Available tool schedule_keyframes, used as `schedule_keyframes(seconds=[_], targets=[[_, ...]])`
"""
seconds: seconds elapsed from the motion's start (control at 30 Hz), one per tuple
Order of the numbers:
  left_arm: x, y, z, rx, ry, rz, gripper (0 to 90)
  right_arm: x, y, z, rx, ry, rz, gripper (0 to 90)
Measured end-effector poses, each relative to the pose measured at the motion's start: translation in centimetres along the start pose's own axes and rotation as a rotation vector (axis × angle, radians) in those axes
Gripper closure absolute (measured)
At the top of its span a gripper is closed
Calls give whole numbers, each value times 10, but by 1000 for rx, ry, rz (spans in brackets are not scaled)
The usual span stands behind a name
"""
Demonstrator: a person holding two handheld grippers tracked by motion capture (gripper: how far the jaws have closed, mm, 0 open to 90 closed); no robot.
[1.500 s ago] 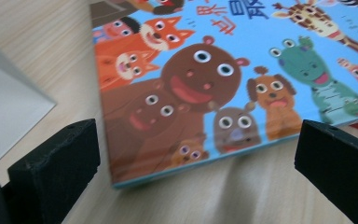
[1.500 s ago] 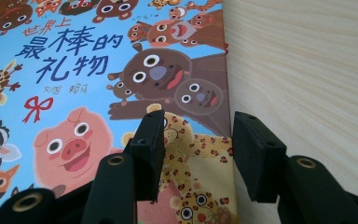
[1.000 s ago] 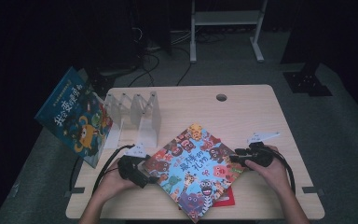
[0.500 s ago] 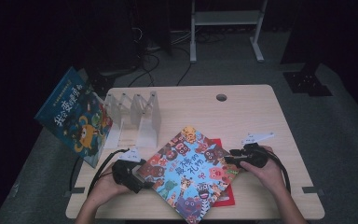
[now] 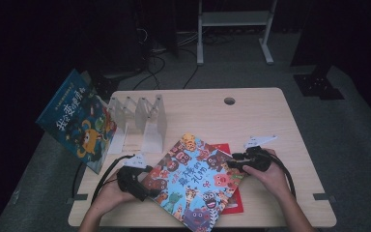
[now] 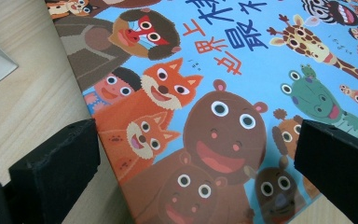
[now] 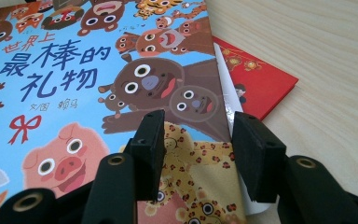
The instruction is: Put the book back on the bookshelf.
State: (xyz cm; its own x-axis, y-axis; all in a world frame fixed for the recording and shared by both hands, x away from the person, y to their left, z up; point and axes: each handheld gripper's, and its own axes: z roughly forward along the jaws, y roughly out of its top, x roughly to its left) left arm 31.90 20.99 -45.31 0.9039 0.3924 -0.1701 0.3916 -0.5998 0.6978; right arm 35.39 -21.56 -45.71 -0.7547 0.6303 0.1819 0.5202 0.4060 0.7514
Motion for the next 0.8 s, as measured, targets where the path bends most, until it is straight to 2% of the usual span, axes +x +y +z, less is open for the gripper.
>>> schedule_keyframes(seconds=[0.13, 0.2, 0.33, 0.4, 0.43, 0.73, 0.8], targets=[[0, 1, 1, 6, 8, -5, 0, 2, -1, -3, -4, -29, -12, 502], [1, 2, 3, 7, 5, -23, 0, 2, -3, -7, -14, -39, -12, 510], [2, 4, 5, 20, 8, -35, 0, 2, -6, -16, -27, -47, -9, 536], [3, 6, 6, 22, 13, -29, 0, 3, -6, -20, -39, -46, 7, 552], [3, 6, 6, 22, 16, -42, 0, 3, -6, -21, -40, -49, 7, 560], [8, 10, 4, 16, 41, -52, 0, 22, -21, -37, -44, -60, 0, 629], [9, 11, 4, 13, 40, -54, 0, 27, -25, -42, -50, -47, 1, 641]])
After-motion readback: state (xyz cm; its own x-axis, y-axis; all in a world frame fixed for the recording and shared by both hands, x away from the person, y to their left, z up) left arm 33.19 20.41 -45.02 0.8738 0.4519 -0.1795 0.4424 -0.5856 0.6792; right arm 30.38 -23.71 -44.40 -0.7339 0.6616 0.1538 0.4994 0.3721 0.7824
